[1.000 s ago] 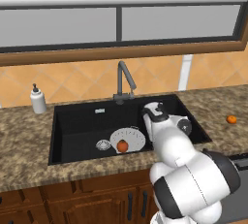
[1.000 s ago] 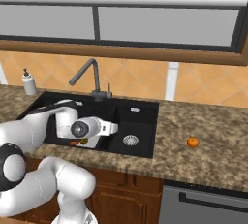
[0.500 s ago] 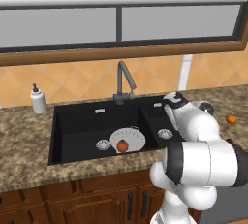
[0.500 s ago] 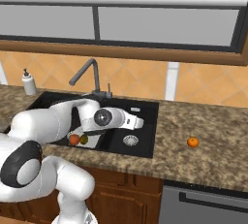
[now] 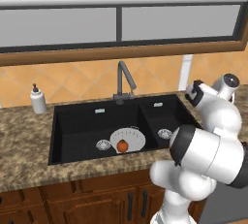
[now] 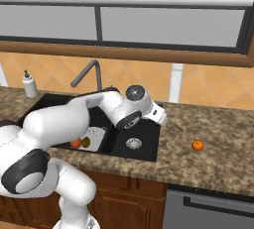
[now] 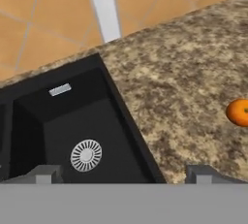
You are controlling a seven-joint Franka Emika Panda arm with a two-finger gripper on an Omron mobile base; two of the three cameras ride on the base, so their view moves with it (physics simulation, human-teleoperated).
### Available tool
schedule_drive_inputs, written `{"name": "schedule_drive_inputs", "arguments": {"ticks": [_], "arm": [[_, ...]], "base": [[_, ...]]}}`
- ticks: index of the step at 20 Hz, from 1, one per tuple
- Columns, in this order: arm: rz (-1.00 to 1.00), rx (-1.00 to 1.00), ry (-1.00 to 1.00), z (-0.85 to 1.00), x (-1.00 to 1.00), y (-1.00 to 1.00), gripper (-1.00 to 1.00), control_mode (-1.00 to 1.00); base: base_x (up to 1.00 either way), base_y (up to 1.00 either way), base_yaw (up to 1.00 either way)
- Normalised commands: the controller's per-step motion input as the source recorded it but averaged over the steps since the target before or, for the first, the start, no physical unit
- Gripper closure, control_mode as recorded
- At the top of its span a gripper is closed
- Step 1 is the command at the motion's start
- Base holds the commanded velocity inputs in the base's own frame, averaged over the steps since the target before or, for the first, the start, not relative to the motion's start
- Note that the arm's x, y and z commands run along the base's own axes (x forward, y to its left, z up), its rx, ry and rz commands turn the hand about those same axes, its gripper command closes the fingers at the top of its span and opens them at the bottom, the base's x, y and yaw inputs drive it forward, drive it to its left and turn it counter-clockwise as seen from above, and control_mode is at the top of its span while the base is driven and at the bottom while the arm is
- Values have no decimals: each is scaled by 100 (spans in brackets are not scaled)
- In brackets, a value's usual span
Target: Put the colander in the sink, put the tangerine, orange, kiwi in the colander, and turn on the sink faucet and pour water over the colander.
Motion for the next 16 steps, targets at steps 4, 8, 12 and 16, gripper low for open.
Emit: {"name": "schedule_drive_inputs", "arguments": {"ticks": [4, 8, 12, 16], "arm": [[-3, 26, 27, 91, 0, -50, -100, -100], [-4, 2, 16, -26, -13, -59, -100, -100], [-2, -4, 2, -69, -8, -71, -100, -100], [0, 0, 7, -54, -11, -79, -100, -100]], "base": [[0, 0, 0], [0, 0, 0], [0, 0, 0], [0, 0, 0]]}}
